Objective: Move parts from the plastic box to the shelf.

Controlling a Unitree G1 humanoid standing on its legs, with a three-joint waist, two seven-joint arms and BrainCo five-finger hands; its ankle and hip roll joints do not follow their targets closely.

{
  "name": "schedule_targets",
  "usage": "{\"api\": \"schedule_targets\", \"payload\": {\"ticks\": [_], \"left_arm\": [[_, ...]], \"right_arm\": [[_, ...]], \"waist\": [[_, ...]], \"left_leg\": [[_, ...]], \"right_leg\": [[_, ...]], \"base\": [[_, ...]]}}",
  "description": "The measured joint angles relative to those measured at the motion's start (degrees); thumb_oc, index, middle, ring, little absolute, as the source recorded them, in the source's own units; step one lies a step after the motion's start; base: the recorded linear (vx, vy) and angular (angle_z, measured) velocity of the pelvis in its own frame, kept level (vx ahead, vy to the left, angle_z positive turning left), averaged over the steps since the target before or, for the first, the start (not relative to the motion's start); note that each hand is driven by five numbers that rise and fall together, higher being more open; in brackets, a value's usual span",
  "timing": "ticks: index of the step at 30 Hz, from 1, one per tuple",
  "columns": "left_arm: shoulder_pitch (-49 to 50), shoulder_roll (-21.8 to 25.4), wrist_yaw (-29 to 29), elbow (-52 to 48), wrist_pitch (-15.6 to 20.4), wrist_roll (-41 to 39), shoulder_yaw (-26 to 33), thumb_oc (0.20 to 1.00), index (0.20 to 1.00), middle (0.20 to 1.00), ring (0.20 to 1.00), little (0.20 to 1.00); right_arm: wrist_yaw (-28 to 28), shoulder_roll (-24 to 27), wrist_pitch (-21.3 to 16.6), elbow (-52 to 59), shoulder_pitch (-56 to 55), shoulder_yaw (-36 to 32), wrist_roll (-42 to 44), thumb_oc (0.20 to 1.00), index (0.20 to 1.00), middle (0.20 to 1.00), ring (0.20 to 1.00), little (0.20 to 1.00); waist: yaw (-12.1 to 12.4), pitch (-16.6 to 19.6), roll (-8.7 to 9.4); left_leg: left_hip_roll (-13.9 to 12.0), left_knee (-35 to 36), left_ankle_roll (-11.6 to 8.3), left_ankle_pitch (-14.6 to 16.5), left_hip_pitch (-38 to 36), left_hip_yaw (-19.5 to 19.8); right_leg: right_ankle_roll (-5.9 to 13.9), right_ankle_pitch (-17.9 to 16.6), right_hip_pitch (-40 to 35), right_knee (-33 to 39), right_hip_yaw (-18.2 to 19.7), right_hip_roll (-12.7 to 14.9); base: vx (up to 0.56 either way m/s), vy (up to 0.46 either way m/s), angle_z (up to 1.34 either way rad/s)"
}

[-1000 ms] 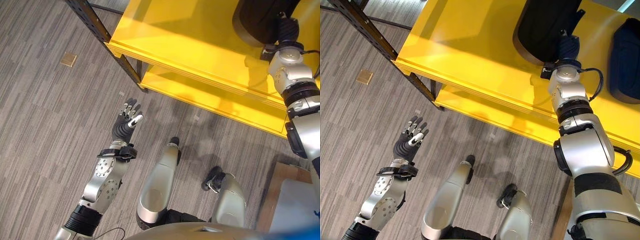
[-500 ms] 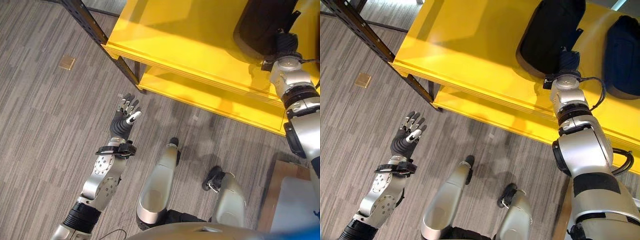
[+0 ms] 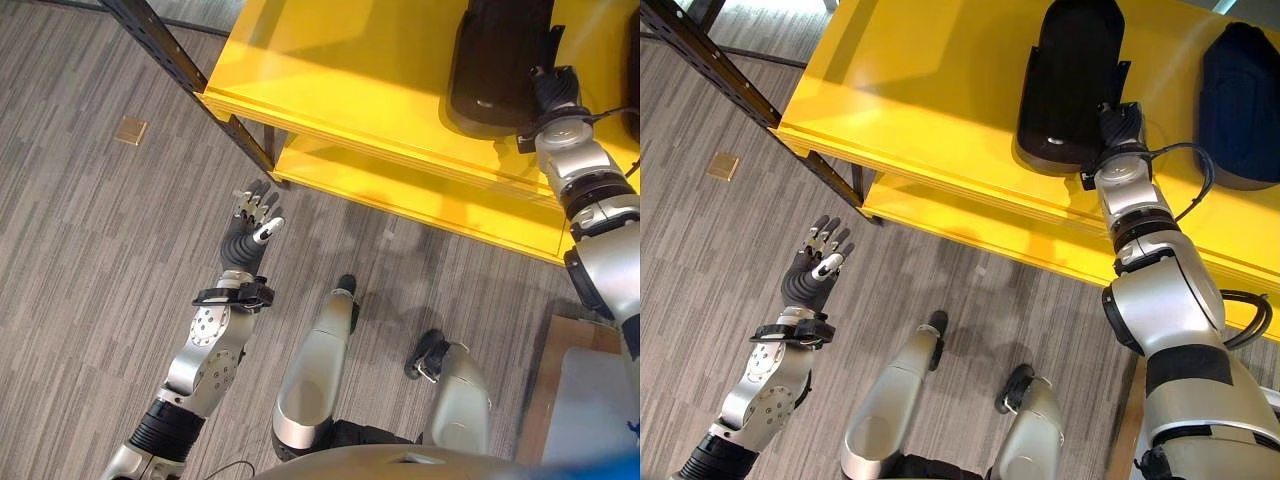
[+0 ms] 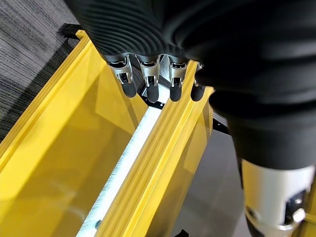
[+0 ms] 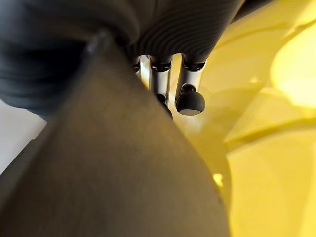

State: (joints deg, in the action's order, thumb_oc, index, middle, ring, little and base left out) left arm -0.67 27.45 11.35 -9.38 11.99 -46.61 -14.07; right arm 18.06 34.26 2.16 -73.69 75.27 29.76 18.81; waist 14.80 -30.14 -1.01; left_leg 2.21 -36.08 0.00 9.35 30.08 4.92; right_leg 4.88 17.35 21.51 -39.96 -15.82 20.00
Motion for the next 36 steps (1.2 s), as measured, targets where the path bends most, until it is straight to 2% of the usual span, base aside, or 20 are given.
{"api": "schedule_targets", "payload": {"ticks": [14, 18, 36], "left_arm": [[1.2, 0.0, 0.2, -0.1, 0.8, -0.1, 0.0, 1.000, 1.000, 1.000, 1.000, 1.000], [1.5, 0.0, 0.2, -0.1, 0.8, -0.1, 0.0, 1.000, 1.000, 1.000, 1.000, 1.000], [1.3, 0.0, 0.3, -0.1, 1.2, -1.7, 0.0, 1.000, 1.000, 1.000, 1.000, 1.000]], "right_arm": [[0.2, 4.4, 0.0, -2.5, 2.1, -0.6, 1.9, 0.200, 0.200, 0.200, 0.200, 0.200], [0.2, 5.6, 0.0, -2.7, 4.1, -0.6, 2.6, 0.200, 0.200, 0.200, 0.200, 0.200], [0.2, 5.5, 0.2, -4.1, 5.9, 0.0, 2.9, 0.200, 0.200, 0.200, 0.200, 0.200]], "waist": [[0.6, -0.1, -0.48], [0.6, -0.3, -1.13], [1.1, -0.4, -1.45]], "left_leg": [[0.1, 1.0, -0.27, -0.6, 1.7, 0.3], [0.1, 1.2, -0.30, -0.6, 1.8, 0.4], [0.1, 1.9, -0.54, -1.0, 2.0, 0.5]], "right_leg": [[0.04, 0.0, 2.0, 0.0, -0.5, 0.1], [0.12, 0.1, 2.0, 0.1, -0.6, 0.1], [0.10, 0.2, 2.6, 0.1, -0.7, 0.2]], "base": [[0.00, -0.002, 0.01], [0.00, -0.001, 0.01], [0.00, 0.000, 0.00]]}}
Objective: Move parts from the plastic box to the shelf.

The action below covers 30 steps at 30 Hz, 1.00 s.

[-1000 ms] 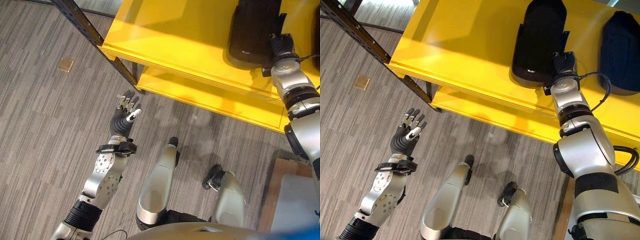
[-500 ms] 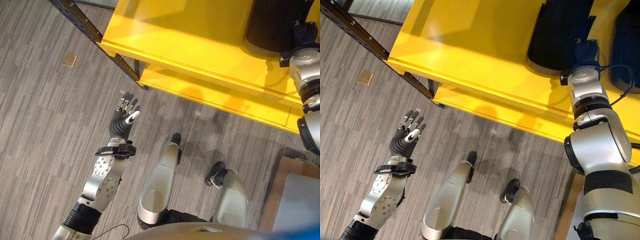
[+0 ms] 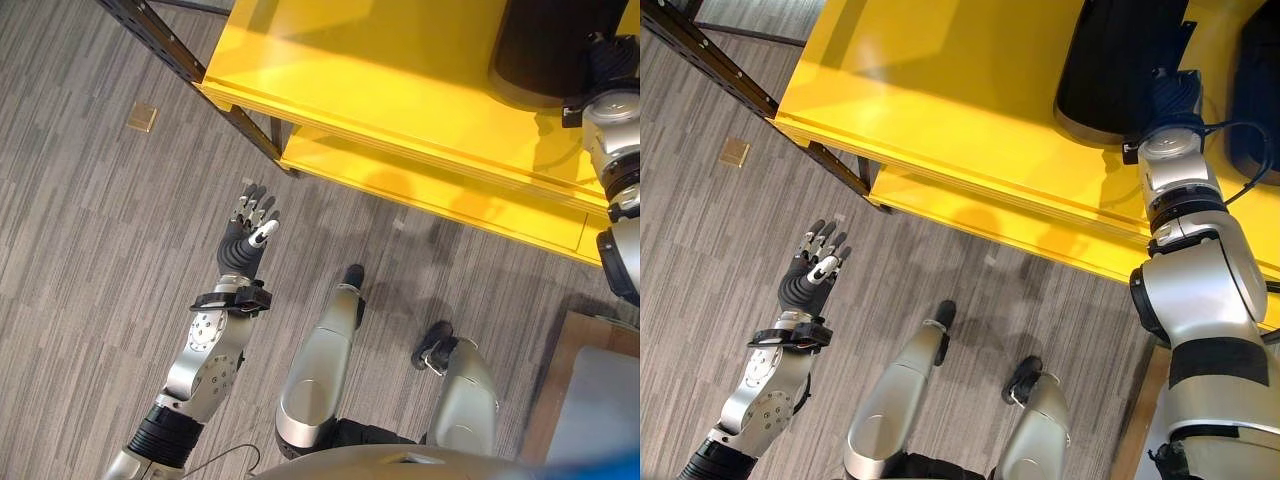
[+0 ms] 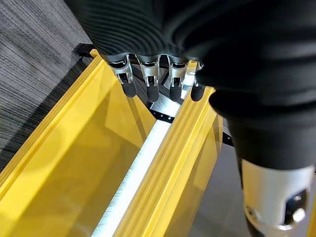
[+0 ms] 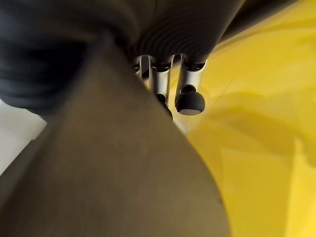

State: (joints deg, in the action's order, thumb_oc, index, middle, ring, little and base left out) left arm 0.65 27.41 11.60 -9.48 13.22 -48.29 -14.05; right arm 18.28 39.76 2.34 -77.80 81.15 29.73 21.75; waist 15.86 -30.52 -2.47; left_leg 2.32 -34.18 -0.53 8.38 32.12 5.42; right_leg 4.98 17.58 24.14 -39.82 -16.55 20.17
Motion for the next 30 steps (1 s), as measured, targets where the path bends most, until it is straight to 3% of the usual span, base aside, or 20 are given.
{"api": "schedule_targets", "payload": {"ticks": [28, 29, 30], "left_arm": [[-0.2, 0.0, 0.0, 0.0, 0.9, -0.6, 0.0, 1.000, 1.000, 1.000, 1.000, 1.000], [-0.2, 0.0, 0.0, 0.0, 0.9, -0.6, 0.0, 1.000, 1.000, 1.000, 1.000, 1.000], [-0.2, 0.0, 0.0, 0.0, 0.9, -0.6, 0.0, 1.000, 1.000, 1.000, 1.000, 1.000]], "right_arm": [[0.6, -0.6, 0.1, -0.4, 0.2, 0.0, 2.3, 0.200, 0.200, 0.200, 0.200, 0.200], [0.6, -0.6, 0.1, -0.4, 0.2, -0.1, 2.4, 0.228, 0.228, 0.228, 0.228, 0.228], [0.6, -0.6, 0.1, -0.4, 0.2, -0.1, 2.4, 0.718, 0.718, 0.718, 0.718, 0.718]], "waist": [[1.2, 0.1, -0.41], [1.2, 0.1, -0.41], [1.2, 0.1, -0.41]], "left_leg": [[0.2, 0.0, -0.36, -0.5, 0.8, 1.4], [0.2, 0.0, -0.38, -0.6, 0.8, 1.4], [0.2, 0.0, -0.38, -0.6, 0.8, 1.4]], "right_leg": [[-0.19, 0.1, -0.1, -0.1, -1.4, 0.0], [-0.20, 0.1, -0.1, -0.1, -1.4, 0.0], [-0.21, 0.1, -0.1, -0.1, -1.4, 0.0]], "base": [[0.00, 0.001, 0.02], [0.00, 0.000, 0.00], [0.00, 0.000, 0.00]]}}
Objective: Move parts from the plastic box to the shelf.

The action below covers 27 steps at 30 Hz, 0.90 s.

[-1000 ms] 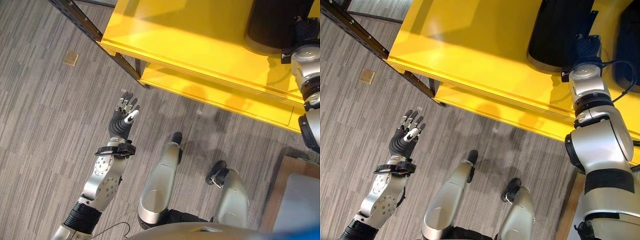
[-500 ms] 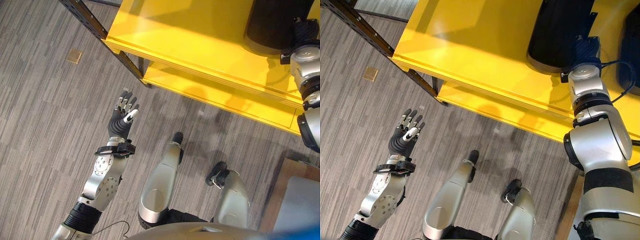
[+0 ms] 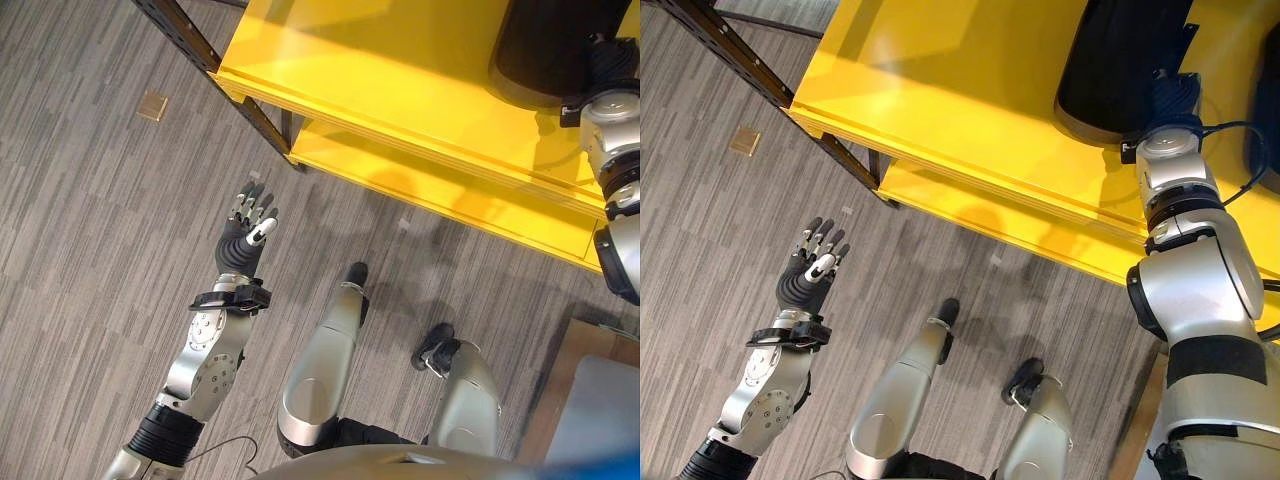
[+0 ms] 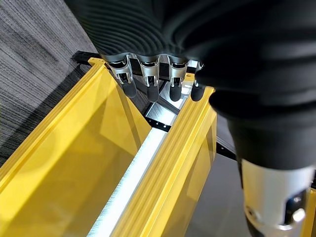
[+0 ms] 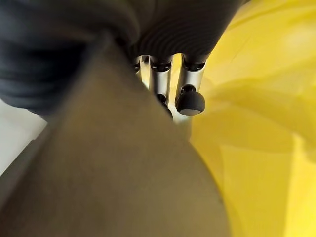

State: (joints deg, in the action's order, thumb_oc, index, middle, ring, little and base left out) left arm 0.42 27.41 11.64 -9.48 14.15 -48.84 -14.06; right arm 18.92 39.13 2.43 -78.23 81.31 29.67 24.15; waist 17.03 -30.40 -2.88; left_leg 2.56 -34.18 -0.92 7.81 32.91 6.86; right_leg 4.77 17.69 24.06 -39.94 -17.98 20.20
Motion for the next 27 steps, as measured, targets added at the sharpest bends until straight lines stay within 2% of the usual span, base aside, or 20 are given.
{"api": "schedule_targets", "payload": {"ticks": [1, 27], "left_arm": [[0.0, 0.0, 0.0, 0.0, 0.0, 0.0, 0.0, 1.000, 1.000, 1.000, 1.000, 1.000], [-0.6, 0.0, 0.2, 0.0, 0.1, -0.1, 0.0, 1.000, 1.000, 1.000, 1.000, 1.000]], "right_arm": [[0.0, 0.0, 0.0, 0.0, 0.0, -0.2, 0.6, 1.000, 1.000, 1.000, 1.000, 1.000], [1.5, -0.5, 0.0, -0.4, 3.5, -1.2, 2.2, 1.000, 1.000, 1.000, 1.000, 1.000]], "waist": [[0.0, 0.0, 0.00], [-0.5, 0.0, 0.01]], "left_leg": [[0.0, 0.0, 0.00, 0.0, 0.0, 0.0], [-0.1, -0.1, 0.04, -0.3, -0.5, 0.0]], "right_leg": [[0.00, 0.0, 0.0, 0.0, 0.0, 0.0], [0.07, -0.1, -0.4, -0.1, 0.0, -0.1]], "base": [[0.00, 0.000, 0.00], [0.00, 0.000, 0.00]]}}
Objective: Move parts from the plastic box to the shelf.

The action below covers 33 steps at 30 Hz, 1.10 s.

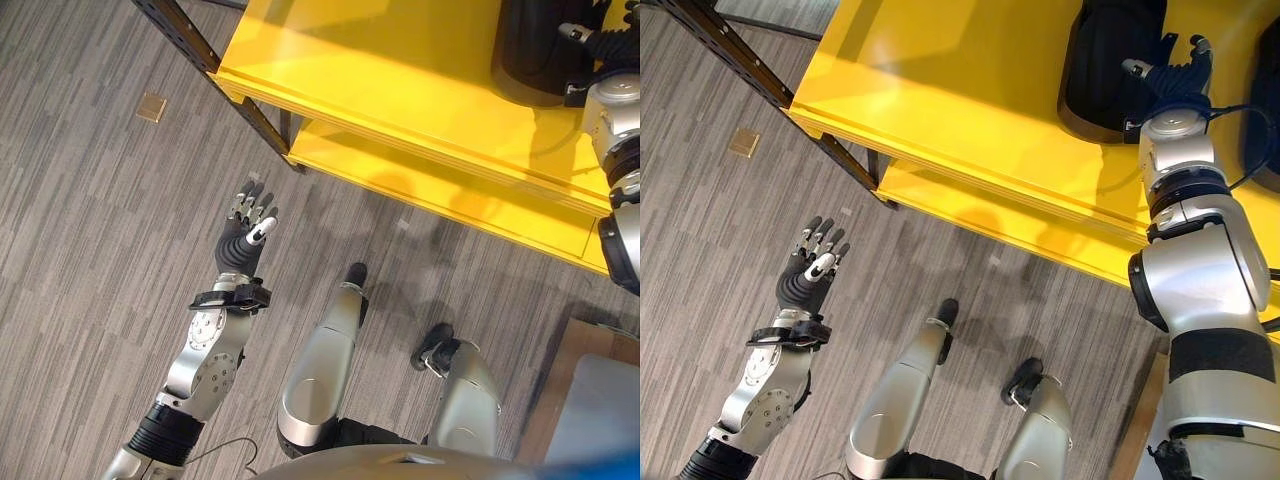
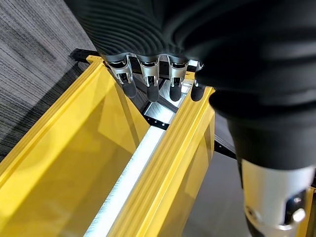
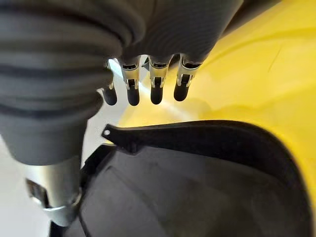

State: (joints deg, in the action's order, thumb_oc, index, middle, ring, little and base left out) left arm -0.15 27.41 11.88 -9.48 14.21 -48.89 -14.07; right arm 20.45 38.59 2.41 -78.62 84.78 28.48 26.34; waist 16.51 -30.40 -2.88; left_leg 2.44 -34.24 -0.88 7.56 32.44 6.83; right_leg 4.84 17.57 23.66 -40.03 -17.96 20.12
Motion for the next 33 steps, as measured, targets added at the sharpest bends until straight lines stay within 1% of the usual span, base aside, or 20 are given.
{"api": "schedule_targets", "payload": {"ticks": [11, 14, 18, 25, 33], "left_arm": [[-0.2, 0.1, 0.2, 0.0, 0.1, 0.0, 0.0, 1.000, 1.000, 1.000, 1.000, 1.000], [-0.1, 0.1, 0.6, 0.0, 0.1, 0.0, 0.0, 1.000, 1.000, 1.000, 1.000, 1.000], [-0.1, 0.1, 0.6, 0.0, 0.1, 0.0, -0.1, 1.000, 1.000, 1.000, 1.000, 1.000], [-0.2, 0.1, 1.0, 0.0, 0.1, 0.0, -0.1, 1.000, 1.000, 1.000, 1.000, 1.000], [-0.3, 0.1, 1.1, 0.0, 0.1, 0.0, -0.1, 1.000, 1.000, 1.000, 1.000, 1.000]], "right_arm": [[0.3, -0.6, 0.0, -0.1, 0.0, -1.4, 1.6, 1.000, 1.000, 1.000, 1.000, 1.000], [0.8, -2.2, 0.0, -0.2, 0.0, -3.1, 2.1, 1.000, 1.000, 1.000, 1.000, 1.000], [1.0, -4.5, -0.1, -0.2, 0.0, -3.4, 4.1, 1.000, 1.000, 1.000, 1.000, 1.000], [2.2, -5.4, -1.7, -0.1, 0.0, -5.2, 6.7, 1.000, 1.000, 1.000, 1.000, 1.000], [2.6, -6.6, -2.5, -0.1, 0.0, -6.0, 8.9, 1.000, 1.000, 1.000, 1.000, 1.000]], "waist": [[-0.4, 0.0, 0.00], [-0.9, 0.0, 0.00], [-1.3, 0.0, 0.00], [-1.3, 0.0, -0.01], [-1.3, 0.0, -0.02]], "left_leg": [[-0.2, 0.2, -0.04, -0.3, -0.3, -0.1], [-0.2, 0.2, -0.05, -0.3, -0.2, -0.1], [-0.2, 0.2, -0.05, -0.3, 0.0, -0.2], [-0.2, 0.0, -0.05, -0.3, 0.2, -0.2], [-0.2, 0.1, -0.07, -0.4, 0.2, -0.1]], "right_leg": [[-0.31, -0.2, -0.1, -0.1, 0.1, -0.1], [-0.43, -0.2, -0.1, -0.1, 0.1, -0.1], [-0.44, -0.2, 0.2, -0.1, 0.1, -0.1], [-0.40, -0.2, 0.3, -0.1, 0.1, -0.1], [-0.49, -0.2, 0.3, -0.3, 0.1, -0.1]], "base": [[0.00, 0.000, 0.00], [0.00, 0.000, 0.00], [0.00, 0.000, 0.00], [0.00, 0.000, 0.00], [0.00, 0.000, 0.00]]}}
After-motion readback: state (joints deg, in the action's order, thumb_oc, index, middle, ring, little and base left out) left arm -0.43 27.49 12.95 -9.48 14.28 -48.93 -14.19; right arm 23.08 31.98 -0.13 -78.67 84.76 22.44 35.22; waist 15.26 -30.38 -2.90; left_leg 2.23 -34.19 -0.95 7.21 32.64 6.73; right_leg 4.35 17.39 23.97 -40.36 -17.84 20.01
